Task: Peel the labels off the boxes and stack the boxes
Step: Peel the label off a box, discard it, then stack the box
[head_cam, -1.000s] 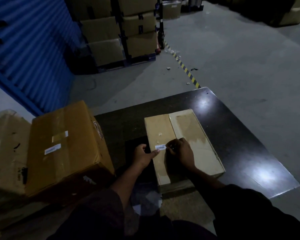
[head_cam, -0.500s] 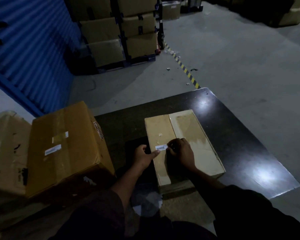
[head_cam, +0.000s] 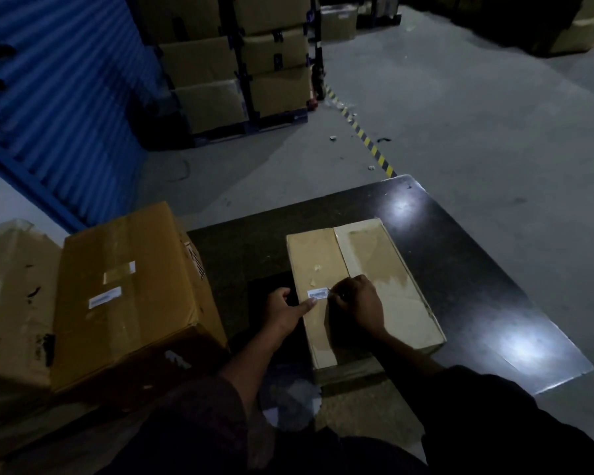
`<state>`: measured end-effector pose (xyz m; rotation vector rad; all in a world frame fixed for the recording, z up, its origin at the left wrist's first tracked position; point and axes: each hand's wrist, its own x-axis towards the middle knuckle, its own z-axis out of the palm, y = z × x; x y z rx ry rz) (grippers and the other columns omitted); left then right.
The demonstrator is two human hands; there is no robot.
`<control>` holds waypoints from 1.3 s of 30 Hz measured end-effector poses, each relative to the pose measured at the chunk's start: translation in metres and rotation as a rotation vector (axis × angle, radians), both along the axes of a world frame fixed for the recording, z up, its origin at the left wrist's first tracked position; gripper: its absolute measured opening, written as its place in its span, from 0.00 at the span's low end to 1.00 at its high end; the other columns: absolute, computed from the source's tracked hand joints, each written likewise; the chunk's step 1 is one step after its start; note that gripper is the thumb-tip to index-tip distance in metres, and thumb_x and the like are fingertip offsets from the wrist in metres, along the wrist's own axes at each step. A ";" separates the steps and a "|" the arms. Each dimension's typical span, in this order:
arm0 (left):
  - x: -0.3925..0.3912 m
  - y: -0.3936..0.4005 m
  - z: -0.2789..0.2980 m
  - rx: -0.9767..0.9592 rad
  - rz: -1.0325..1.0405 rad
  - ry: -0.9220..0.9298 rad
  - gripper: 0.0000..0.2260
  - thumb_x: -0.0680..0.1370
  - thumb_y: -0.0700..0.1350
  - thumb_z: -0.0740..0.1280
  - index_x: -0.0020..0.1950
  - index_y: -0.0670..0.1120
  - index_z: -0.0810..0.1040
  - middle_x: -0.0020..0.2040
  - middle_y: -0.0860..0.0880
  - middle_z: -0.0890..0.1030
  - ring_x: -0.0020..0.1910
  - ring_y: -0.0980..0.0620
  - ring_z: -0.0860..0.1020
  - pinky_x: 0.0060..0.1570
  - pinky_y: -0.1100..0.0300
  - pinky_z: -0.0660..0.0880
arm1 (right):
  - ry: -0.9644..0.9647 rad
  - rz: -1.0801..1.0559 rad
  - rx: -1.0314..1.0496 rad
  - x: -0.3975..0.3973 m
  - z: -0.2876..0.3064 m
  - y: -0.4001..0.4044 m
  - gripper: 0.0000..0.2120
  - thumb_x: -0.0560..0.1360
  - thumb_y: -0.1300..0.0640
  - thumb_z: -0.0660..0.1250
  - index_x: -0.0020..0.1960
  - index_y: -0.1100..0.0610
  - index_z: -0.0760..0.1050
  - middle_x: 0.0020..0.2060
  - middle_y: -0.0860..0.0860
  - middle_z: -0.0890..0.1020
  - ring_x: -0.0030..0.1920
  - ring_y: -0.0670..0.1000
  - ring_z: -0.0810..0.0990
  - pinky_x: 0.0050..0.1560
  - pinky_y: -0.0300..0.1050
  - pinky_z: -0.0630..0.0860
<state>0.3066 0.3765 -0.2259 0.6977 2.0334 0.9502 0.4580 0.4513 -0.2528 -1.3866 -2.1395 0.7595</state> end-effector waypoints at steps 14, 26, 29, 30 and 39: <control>0.001 0.000 0.001 -0.016 -0.006 -0.008 0.32 0.72 0.47 0.76 0.71 0.39 0.68 0.68 0.41 0.73 0.65 0.45 0.73 0.55 0.60 0.70 | 0.010 -0.016 -0.018 -0.002 0.004 -0.002 0.07 0.72 0.50 0.72 0.49 0.49 0.80 0.47 0.49 0.77 0.46 0.48 0.78 0.46 0.43 0.78; 0.000 -0.001 0.000 -0.003 0.001 0.009 0.35 0.69 0.49 0.78 0.71 0.40 0.69 0.68 0.41 0.73 0.65 0.45 0.73 0.60 0.56 0.72 | -0.006 -0.040 -0.003 -0.003 0.005 -0.006 0.08 0.72 0.46 0.71 0.47 0.48 0.79 0.45 0.46 0.76 0.44 0.45 0.75 0.42 0.40 0.75; 0.000 -0.001 0.000 0.002 0.001 0.005 0.34 0.69 0.49 0.78 0.71 0.39 0.69 0.68 0.41 0.74 0.64 0.45 0.74 0.61 0.54 0.73 | -0.013 -0.045 -0.015 -0.002 0.007 -0.007 0.07 0.74 0.48 0.70 0.47 0.51 0.80 0.45 0.47 0.75 0.46 0.46 0.74 0.42 0.38 0.70; 0.000 -0.001 0.000 0.001 0.000 0.002 0.34 0.70 0.49 0.78 0.71 0.39 0.69 0.68 0.41 0.73 0.65 0.44 0.73 0.62 0.54 0.72 | -0.006 -0.039 -0.007 -0.001 0.007 -0.007 0.07 0.75 0.49 0.69 0.48 0.52 0.80 0.45 0.47 0.76 0.46 0.47 0.75 0.42 0.38 0.69; -0.001 0.000 -0.005 -0.008 0.004 0.001 0.35 0.70 0.48 0.77 0.72 0.39 0.68 0.70 0.41 0.72 0.67 0.44 0.72 0.60 0.56 0.71 | -0.042 -0.012 0.026 -0.001 0.010 -0.009 0.07 0.74 0.50 0.69 0.49 0.51 0.80 0.47 0.49 0.77 0.47 0.47 0.74 0.44 0.40 0.73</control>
